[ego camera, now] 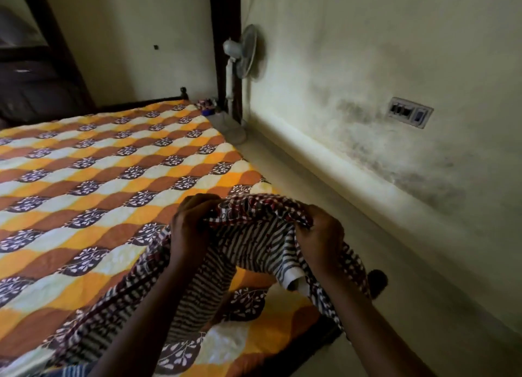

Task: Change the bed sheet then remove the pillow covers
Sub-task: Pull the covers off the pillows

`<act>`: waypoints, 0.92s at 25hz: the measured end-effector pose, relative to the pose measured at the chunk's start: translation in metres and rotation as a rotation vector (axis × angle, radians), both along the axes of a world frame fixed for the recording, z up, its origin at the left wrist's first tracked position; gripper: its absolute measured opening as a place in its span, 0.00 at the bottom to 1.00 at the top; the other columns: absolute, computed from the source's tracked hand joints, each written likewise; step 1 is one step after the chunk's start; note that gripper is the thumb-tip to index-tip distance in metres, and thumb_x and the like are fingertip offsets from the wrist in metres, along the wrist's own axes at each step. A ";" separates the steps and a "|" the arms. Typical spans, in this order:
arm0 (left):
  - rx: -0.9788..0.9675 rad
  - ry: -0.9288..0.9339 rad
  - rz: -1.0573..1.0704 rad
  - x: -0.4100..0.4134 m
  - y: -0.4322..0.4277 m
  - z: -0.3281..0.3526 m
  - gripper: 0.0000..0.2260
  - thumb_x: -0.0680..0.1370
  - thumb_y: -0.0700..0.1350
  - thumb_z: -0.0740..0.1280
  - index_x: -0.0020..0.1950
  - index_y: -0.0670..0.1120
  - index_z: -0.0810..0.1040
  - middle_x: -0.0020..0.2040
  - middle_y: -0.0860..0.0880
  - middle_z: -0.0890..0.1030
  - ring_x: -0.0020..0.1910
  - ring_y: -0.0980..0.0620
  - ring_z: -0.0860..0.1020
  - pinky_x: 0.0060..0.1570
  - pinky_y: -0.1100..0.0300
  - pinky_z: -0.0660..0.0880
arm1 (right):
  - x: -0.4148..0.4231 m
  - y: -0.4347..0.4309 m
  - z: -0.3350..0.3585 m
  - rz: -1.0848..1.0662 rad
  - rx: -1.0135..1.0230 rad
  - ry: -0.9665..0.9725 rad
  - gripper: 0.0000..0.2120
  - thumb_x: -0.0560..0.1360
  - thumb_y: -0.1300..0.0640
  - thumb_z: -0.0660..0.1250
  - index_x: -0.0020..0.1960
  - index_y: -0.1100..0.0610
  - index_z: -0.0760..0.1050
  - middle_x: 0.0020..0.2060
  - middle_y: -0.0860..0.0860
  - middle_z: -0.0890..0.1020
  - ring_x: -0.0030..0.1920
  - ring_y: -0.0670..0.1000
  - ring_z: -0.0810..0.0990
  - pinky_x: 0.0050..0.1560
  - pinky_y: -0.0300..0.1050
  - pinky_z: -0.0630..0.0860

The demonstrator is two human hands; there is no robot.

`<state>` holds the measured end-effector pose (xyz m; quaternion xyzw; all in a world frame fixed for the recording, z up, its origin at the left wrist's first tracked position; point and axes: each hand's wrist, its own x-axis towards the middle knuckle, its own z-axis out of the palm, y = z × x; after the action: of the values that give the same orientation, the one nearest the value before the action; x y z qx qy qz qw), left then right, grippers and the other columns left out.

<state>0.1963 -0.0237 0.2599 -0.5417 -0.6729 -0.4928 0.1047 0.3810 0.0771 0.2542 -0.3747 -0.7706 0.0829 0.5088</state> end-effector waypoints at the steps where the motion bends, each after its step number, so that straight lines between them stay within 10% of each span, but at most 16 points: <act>1: -0.006 -0.012 0.034 -0.008 0.007 -0.003 0.15 0.64 0.26 0.69 0.48 0.36 0.82 0.47 0.43 0.80 0.49 0.50 0.76 0.48 0.76 0.67 | -0.010 0.013 -0.003 0.045 0.019 -0.010 0.14 0.69 0.55 0.62 0.43 0.61 0.83 0.36 0.54 0.85 0.36 0.53 0.83 0.38 0.38 0.76; 6: -0.078 0.139 0.073 -0.031 0.021 -0.035 0.08 0.73 0.38 0.68 0.50 0.38 0.82 0.51 0.45 0.80 0.53 0.50 0.74 0.55 0.73 0.66 | -0.038 0.081 -0.055 0.290 0.106 -0.133 0.14 0.70 0.57 0.63 0.50 0.62 0.82 0.43 0.56 0.85 0.44 0.54 0.82 0.45 0.43 0.77; 9: -0.255 0.097 0.074 -0.006 0.000 -0.101 0.22 0.79 0.56 0.58 0.51 0.41 0.83 0.51 0.48 0.81 0.54 0.51 0.74 0.53 0.59 0.71 | -0.020 0.100 -0.114 0.491 0.058 -0.381 0.18 0.71 0.55 0.60 0.53 0.61 0.82 0.46 0.54 0.85 0.46 0.54 0.83 0.49 0.52 0.79; 15: -0.824 -0.061 0.099 0.110 0.002 -0.208 0.18 0.69 0.53 0.61 0.50 0.47 0.83 0.49 0.48 0.83 0.49 0.47 0.81 0.55 0.59 0.66 | 0.068 0.096 -0.225 0.742 -0.197 -0.930 0.17 0.70 0.55 0.57 0.50 0.44 0.81 0.43 0.41 0.84 0.42 0.45 0.82 0.44 0.45 0.78; 20: -0.963 -0.132 0.297 0.168 -0.015 -0.228 0.23 0.72 0.50 0.62 0.66 0.46 0.74 0.65 0.44 0.74 0.68 0.42 0.69 0.64 0.39 0.66 | 0.069 0.100 -0.225 0.822 -0.658 -0.728 0.18 0.74 0.66 0.63 0.63 0.55 0.76 0.62 0.52 0.77 0.64 0.53 0.73 0.66 0.48 0.70; 23: -0.538 -0.789 0.681 0.203 -0.004 -0.212 0.15 0.76 0.46 0.66 0.63 0.44 0.75 0.61 0.44 0.75 0.62 0.45 0.72 0.60 0.52 0.72 | 0.083 0.112 -0.225 0.451 -1.205 -0.420 0.24 0.76 0.51 0.66 0.70 0.56 0.68 0.68 0.54 0.70 0.68 0.56 0.68 0.67 0.52 0.68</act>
<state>0.3993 -0.0272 0.0479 -0.0782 -0.8986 -0.4077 -0.1424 0.4644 0.1890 0.0289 -0.4313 -0.7317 0.5275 0.0207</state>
